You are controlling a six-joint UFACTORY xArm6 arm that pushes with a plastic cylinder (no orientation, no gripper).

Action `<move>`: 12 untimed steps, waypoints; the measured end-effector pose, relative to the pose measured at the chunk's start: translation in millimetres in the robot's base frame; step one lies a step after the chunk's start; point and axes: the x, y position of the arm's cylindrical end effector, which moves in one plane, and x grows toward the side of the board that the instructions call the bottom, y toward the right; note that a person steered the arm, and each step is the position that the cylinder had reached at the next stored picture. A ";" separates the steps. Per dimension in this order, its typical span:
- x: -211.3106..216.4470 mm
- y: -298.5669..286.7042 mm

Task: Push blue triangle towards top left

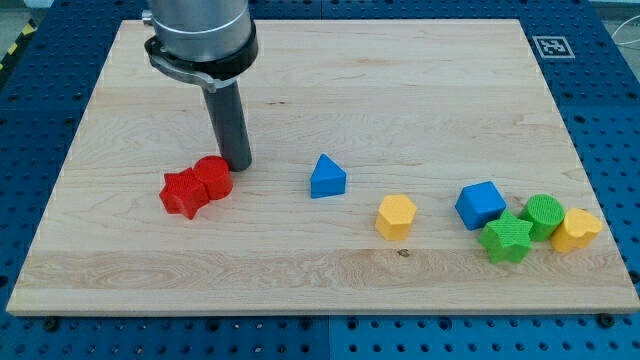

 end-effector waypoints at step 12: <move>0.6 71.2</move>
